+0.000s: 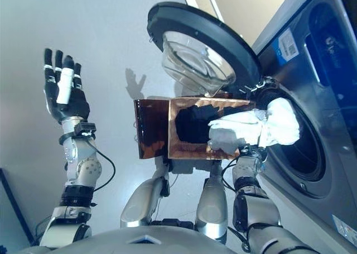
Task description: Pick up the clothes and place them into the washing machine
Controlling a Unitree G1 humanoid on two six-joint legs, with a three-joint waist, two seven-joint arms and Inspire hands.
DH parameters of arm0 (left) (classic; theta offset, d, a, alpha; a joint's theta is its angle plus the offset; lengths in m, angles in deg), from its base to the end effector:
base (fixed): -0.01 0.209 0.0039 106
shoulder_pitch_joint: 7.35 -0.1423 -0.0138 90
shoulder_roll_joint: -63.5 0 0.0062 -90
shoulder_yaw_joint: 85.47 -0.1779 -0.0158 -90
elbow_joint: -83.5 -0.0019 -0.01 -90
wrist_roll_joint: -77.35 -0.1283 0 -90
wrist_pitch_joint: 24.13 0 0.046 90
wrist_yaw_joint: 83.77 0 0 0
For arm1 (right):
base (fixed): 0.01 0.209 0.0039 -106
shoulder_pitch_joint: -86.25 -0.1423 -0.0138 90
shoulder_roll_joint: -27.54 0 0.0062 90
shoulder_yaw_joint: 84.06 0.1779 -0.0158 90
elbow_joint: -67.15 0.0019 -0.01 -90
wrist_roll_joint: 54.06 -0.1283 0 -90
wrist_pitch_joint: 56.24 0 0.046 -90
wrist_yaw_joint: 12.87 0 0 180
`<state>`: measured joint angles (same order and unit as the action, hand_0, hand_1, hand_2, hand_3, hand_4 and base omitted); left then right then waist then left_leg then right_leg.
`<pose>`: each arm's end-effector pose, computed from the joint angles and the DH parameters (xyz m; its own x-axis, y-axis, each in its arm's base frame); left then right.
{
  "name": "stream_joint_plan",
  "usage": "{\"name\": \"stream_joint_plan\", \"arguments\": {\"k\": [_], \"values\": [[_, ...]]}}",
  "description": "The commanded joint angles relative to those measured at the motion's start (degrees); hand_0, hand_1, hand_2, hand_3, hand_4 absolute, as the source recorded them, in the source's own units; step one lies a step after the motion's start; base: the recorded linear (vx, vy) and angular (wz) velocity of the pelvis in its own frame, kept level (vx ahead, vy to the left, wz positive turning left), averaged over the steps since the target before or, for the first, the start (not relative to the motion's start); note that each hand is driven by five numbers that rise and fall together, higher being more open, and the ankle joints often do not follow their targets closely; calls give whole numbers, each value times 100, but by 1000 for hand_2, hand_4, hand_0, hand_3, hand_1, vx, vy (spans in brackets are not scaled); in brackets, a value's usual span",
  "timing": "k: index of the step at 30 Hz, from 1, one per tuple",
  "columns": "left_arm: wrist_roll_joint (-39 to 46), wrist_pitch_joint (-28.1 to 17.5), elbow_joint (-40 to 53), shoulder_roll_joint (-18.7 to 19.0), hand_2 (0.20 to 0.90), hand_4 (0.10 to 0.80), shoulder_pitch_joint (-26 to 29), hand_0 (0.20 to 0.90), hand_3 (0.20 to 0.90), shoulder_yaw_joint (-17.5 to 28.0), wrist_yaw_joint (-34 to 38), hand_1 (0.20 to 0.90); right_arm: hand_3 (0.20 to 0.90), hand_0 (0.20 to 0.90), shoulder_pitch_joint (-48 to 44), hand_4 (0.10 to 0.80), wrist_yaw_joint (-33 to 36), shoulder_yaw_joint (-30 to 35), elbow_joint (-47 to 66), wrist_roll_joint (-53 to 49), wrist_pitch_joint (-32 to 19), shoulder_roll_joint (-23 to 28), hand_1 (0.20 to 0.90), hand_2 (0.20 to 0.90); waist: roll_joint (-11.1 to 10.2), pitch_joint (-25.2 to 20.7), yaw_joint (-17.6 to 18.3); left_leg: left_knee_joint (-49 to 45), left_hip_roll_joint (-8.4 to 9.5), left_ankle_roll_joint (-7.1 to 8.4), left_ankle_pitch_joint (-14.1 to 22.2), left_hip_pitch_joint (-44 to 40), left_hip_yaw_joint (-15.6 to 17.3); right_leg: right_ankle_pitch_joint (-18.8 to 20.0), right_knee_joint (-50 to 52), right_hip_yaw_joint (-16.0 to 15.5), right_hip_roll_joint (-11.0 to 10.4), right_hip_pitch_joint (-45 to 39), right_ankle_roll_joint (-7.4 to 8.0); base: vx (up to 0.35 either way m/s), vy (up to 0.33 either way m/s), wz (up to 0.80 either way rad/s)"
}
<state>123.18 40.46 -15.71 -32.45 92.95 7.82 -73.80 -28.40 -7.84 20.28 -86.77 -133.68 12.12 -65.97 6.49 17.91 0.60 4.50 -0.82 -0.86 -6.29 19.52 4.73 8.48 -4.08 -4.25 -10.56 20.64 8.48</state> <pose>0.2227 0.1980 0.0772 0.8697 0.4196 0.2598 -0.1664 0.7448 -0.6462 0.2206 -0.2393 -0.0202 0.6195 -0.5781 -0.5311 0.6966 0.0929 0.7114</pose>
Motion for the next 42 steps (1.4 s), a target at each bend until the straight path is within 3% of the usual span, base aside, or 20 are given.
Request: {"name": "stream_joint_plan", "arguments": {"k": [1,7,15,28,42], "values": [[-171,-683,613,316,900,800,169,900,900,198,-56,900,200,200,-123,300,12,522,156,-348,-972,788,200,200,-57,-509,-14,50,-48,542,150,173,-251,-16,536,-51,-319,801,-4,-3,10,7],[-188,-720,502,314,900,800,106,900,900,296,11,900,200,200,23,300,-3,818,156,-450,-1130,968,200,200,-27,-531,31,50,-32,548,177,228,-251,-9,520,-36,-320,866,14,-2,1,1],[-207,-756,346,299,900,800,118,900,900,411,40,900,200,200,515,300,-120,919,-113,-576,-1059,785,200,200,-55,-603,137,50,-3,543,242,150,-191,37,458,16,-343,839,40,3,10,-2],[-197,-785,293,338,900,800,166,900,900,454,29,900,200,200,305,300,-121,907,-110,-674,-1067,825,200,200,-46,-616,135,50,130,513,267,209,-176,154,387,111,-489,937,104,-18,23,-2],[-38,-828,470,420,900,800,-57,900,900,462,-199,900,200,200,-677,300,471,1173,519,-36,-1532,2266,200,200,150,-718,-5,50,142,581,220,545,-156,147,389,198,-478,1282,97,-2,-5,-2]]}}
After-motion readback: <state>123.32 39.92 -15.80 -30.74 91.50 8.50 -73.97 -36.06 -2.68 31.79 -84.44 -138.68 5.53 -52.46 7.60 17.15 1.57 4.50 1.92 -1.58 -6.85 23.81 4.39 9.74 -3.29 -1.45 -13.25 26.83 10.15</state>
